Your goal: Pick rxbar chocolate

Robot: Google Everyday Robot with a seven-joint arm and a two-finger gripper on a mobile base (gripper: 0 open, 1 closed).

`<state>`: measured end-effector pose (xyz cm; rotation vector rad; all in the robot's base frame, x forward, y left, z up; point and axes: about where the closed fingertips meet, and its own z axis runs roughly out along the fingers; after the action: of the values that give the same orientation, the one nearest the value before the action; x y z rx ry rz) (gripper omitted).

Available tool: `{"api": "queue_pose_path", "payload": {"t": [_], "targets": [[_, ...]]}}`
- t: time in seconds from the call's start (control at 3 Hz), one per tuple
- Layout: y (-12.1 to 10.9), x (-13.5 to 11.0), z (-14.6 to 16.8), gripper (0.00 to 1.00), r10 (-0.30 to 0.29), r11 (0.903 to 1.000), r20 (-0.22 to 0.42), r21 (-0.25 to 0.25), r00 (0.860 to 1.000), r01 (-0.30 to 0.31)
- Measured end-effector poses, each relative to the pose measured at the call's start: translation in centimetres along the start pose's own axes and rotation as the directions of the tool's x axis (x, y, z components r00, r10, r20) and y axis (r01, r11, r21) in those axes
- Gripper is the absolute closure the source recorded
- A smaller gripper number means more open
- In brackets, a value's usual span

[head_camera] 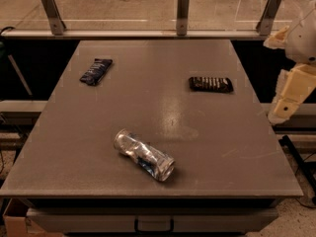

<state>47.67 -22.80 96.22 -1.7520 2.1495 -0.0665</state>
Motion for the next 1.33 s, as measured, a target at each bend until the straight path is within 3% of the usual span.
{"api": "queue_pose_path", "payload": {"t": [0.33,0.67,1.0,1.33], "targets": [[-6.5,0.3,4.1,0.0,-0.063,0.9979,0.07,0.021,0.996,0.062],[-10.3,-0.4,7.8,0.0,-0.072,0.9974,0.136,0.015,0.988,0.071],[-12.7,-1.5,11.6,0.0,-0.057,0.9983,0.188,0.001,0.98,0.058],[-13.6,-2.1,14.6,0.0,-0.024,0.9991,0.23,-0.028,0.973,0.031]]}}
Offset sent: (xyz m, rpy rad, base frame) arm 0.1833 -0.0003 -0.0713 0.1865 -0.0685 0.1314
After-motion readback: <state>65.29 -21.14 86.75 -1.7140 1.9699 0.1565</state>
